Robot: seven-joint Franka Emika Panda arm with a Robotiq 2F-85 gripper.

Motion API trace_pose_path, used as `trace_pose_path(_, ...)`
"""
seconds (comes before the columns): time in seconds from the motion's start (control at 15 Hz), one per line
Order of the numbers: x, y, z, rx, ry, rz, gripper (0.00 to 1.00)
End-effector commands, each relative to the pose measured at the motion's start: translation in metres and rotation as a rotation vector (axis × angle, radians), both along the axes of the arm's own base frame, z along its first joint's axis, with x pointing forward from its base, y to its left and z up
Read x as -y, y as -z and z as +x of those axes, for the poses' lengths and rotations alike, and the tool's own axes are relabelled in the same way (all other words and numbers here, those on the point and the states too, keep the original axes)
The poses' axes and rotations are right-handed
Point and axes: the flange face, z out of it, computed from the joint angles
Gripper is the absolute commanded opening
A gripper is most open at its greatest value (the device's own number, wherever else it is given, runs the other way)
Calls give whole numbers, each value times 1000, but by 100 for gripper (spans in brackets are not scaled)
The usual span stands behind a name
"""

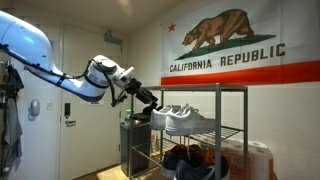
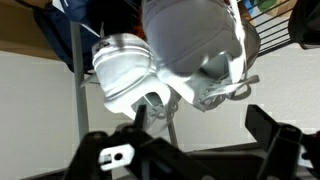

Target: Move the white shoe from the first shelf to the second shelf

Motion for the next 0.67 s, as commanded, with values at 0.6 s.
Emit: trace_pose_path(0.6, 13, -57, -88, -441, -208, -25, 100)
